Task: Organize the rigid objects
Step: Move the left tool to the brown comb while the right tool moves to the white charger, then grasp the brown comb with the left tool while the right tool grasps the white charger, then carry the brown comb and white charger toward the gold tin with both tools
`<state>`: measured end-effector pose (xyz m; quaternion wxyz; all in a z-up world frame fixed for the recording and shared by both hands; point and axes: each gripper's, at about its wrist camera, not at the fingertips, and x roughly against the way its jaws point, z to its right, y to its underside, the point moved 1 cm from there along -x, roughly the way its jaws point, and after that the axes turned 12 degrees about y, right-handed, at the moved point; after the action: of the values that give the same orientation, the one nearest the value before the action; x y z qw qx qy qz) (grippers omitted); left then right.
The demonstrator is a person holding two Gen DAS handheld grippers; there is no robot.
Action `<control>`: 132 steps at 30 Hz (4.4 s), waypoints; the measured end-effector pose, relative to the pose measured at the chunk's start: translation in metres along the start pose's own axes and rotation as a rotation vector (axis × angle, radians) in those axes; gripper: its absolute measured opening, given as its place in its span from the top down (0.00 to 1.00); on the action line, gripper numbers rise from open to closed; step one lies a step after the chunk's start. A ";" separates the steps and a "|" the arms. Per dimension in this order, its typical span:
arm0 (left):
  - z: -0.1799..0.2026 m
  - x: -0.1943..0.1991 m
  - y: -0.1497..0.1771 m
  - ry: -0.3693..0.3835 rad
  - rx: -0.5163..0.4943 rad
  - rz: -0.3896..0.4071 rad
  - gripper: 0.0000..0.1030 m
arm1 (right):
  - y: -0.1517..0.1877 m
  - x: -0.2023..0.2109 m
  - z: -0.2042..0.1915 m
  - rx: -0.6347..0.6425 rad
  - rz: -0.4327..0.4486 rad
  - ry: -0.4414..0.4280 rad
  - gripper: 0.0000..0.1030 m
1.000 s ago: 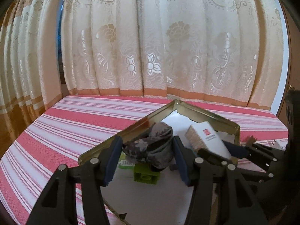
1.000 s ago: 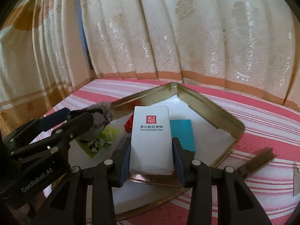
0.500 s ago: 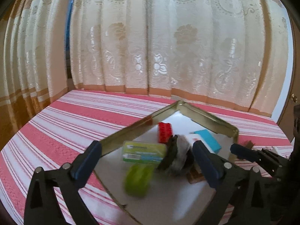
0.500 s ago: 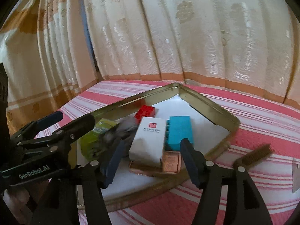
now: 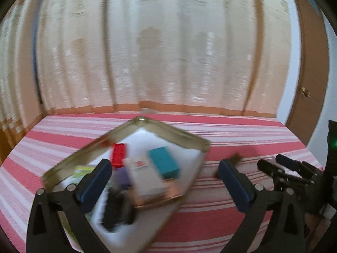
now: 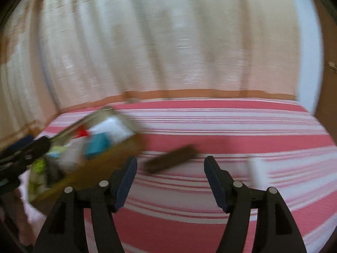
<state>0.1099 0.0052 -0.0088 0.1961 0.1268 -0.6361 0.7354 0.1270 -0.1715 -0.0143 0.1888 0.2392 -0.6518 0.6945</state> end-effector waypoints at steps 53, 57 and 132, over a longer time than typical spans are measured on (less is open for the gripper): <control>0.105 -0.166 0.017 0.371 -0.237 -0.445 0.77 | 0.020 -0.058 0.090 -0.147 -0.272 0.067 0.76; 0.099 -0.159 0.018 0.361 -0.207 -0.430 0.77 | 0.020 -0.058 0.090 -0.142 -0.271 0.058 0.77; 0.052 -0.038 0.034 0.219 -0.069 -0.073 0.77 | 0.021 0.030 0.031 -0.044 0.128 0.050 0.77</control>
<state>0.1251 -0.0546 -0.0470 0.2952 0.0618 -0.6308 0.7149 0.0928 -0.2055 -0.0129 0.1653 0.1755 -0.6759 0.6964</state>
